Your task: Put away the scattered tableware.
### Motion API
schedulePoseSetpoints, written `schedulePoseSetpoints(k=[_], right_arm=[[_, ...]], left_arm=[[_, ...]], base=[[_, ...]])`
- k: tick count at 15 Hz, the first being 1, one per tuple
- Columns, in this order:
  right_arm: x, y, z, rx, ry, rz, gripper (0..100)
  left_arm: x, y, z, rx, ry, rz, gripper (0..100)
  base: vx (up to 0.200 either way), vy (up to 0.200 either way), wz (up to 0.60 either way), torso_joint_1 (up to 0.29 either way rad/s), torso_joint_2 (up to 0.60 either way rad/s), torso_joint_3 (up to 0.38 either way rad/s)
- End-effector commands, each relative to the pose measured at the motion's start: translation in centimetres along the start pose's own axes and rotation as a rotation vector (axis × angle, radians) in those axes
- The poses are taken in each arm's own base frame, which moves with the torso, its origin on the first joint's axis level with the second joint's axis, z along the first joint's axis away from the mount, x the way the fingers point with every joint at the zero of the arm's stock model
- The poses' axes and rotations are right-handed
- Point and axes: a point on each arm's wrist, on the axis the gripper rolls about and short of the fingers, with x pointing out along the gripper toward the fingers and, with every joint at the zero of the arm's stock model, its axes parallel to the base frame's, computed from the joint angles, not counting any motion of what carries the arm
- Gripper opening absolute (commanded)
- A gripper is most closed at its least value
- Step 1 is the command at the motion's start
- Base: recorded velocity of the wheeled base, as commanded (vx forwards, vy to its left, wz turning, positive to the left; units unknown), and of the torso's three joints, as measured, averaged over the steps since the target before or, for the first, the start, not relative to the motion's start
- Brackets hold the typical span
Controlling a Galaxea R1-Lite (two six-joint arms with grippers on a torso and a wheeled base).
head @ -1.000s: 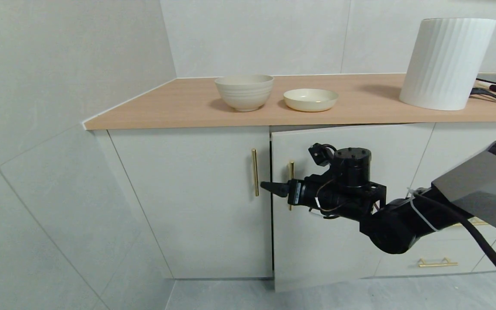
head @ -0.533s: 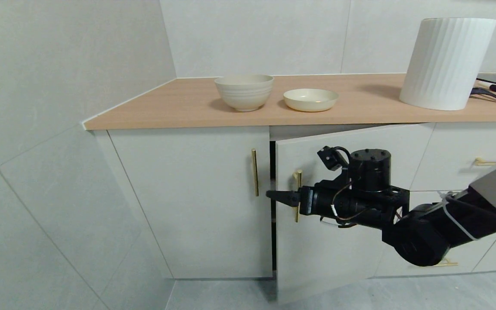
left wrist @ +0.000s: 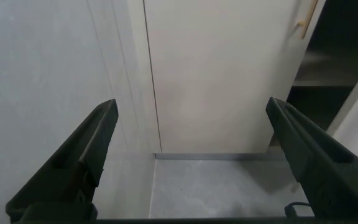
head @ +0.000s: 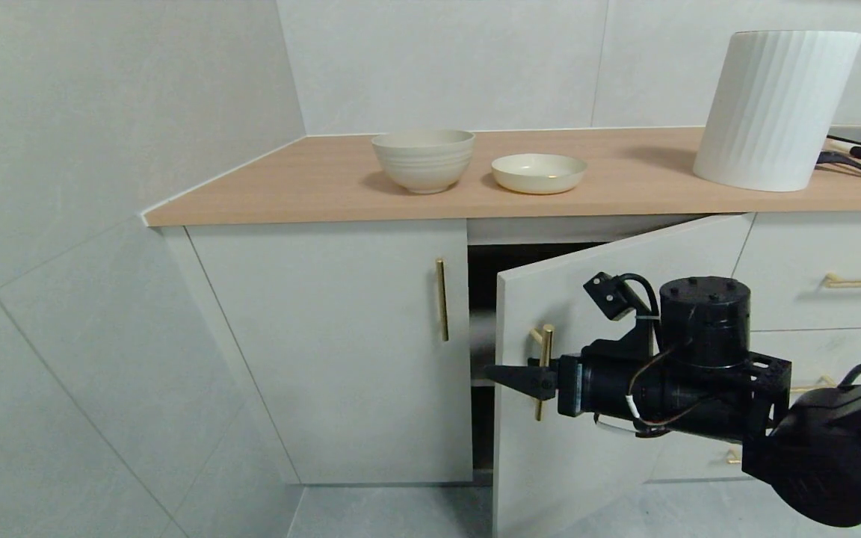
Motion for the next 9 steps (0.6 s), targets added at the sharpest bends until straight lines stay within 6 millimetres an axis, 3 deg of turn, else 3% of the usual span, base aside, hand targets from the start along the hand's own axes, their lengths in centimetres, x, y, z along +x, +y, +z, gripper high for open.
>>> schedulePoseSetpoints(k=[1, 5, 8, 9], right_arm=[[-1.0, 0.9, 0.0, -0.004, -0.002, 0.023, 100], [-0.9, 1.0, -0.1, -0.006, 0.003, 0.025, 100], [-1.0, 1.0, -0.1, -0.005, 0.000, 0.027, 100], [-1.0, 1.1, 0.0, -0.006, -0.001, 0.027, 100]], left_arm=[[0.0, 0.0, 0.0, 0.000, 0.001, 0.001, 100], [-0.2, -0.1, 0.7, 0.036, -0.023, -0.058, 100], [-1.0, -0.6, 3.9, -0.001, -0.074, -0.278, 100], [-0.4, -0.9, 8.0, -0.052, 0.011, -0.428, 100]], base=[[0.000, 0.000, 0.00, 0.000, 0.00, 0.000], [0.000, 0.000, 0.00, 0.000, 0.00, 0.000], [0.000, 0.000, 0.00, 0.000, 0.00, 0.000], [0.000, 0.000, 0.00, 0.000, 0.00, 0.000]])
